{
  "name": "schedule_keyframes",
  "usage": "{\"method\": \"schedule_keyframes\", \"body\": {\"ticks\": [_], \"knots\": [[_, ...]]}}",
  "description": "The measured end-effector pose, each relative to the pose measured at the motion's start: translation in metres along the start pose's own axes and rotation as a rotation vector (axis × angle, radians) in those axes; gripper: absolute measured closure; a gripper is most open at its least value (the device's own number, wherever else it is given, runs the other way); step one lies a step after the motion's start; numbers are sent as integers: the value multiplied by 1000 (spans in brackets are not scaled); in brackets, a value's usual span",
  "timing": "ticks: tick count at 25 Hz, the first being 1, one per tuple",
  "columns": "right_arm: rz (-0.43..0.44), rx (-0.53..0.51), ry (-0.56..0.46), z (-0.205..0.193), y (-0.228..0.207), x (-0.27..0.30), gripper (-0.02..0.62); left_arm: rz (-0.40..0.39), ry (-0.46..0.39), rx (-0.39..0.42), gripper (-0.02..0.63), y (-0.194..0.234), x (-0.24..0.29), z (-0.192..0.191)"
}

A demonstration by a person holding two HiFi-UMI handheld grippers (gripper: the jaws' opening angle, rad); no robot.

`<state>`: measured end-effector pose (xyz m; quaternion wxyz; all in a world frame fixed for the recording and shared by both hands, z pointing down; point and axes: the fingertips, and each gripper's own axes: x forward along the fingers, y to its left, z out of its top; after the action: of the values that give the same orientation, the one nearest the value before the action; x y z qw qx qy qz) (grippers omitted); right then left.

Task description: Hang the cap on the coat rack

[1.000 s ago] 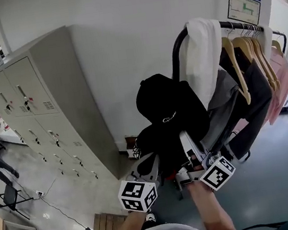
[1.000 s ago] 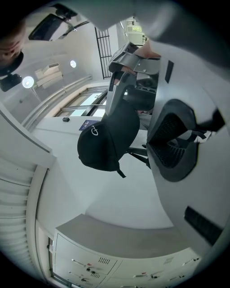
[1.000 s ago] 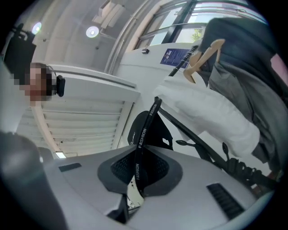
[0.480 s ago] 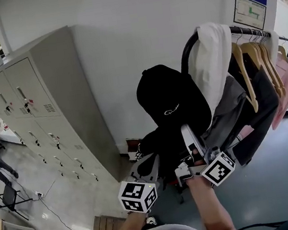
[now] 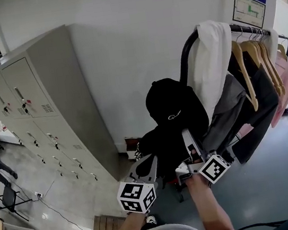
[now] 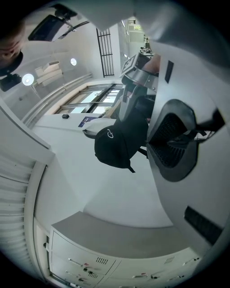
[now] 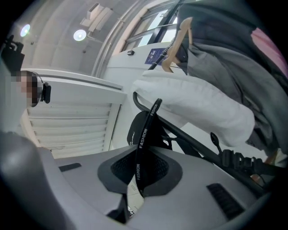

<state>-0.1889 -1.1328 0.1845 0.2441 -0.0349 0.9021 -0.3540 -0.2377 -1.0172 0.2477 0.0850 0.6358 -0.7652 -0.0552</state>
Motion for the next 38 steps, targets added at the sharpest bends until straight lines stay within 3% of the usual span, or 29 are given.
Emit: {"method": "schedule_keyframes", "body": {"ticks": [7,22,26,30,38], "knots": [[-113,98,14,-26,-45,-31,577,-13,19,-2,603,-6,-1,-7],[-137,149,31,-54,-75,-58,575,-11,52,-12,603,-12,-3,-23],[-85,148,19,-52,-67,-54,575,-8,57,-23,603,-9,-8,-26],[-66,167,38,-51,-70,-50,544,22,59,-28,602,-4,-13,-33],[-197,101,107,-47,-92,-81,417,16,87,-44,603,-23,-14,-50]]}}
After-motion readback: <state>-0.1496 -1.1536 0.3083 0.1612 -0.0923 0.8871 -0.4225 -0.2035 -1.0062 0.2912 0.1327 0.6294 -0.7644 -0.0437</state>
